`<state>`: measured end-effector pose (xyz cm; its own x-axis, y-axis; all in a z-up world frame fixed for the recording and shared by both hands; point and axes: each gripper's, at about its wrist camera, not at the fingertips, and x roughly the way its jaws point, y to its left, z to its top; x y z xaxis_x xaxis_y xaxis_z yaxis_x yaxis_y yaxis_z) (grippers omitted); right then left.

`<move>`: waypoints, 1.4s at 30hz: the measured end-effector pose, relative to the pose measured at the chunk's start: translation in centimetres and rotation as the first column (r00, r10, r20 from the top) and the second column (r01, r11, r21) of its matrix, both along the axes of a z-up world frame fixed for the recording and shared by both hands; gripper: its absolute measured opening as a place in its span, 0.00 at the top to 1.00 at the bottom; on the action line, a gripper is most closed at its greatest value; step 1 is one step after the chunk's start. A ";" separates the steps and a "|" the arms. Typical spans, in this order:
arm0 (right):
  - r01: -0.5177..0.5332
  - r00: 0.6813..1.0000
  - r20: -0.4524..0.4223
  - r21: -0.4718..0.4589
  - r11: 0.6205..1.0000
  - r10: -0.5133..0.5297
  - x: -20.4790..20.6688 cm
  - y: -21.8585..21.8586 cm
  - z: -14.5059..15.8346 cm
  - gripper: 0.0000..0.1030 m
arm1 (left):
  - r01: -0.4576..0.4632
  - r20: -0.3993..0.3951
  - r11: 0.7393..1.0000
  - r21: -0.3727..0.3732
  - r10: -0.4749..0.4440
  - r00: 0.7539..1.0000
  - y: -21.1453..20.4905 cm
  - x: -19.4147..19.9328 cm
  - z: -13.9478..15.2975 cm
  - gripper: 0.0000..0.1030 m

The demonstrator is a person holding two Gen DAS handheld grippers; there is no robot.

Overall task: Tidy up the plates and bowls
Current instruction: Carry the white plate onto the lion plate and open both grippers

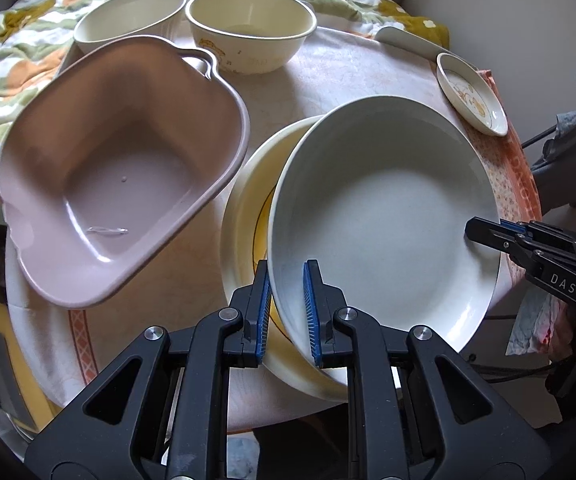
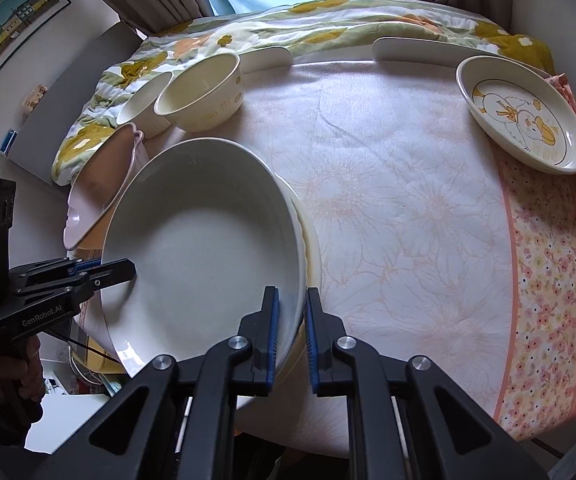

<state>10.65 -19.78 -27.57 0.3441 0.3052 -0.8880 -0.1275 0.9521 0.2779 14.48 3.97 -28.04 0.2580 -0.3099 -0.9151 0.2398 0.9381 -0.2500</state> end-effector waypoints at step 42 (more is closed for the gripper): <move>-0.062 0.994 0.069 -0.234 0.970 0.080 -0.6 2.7 -0.3 0.87 | 0.071 0.174 0.827 0.558 -0.200 0.964 -7.8 -2.1 -0.4 0.86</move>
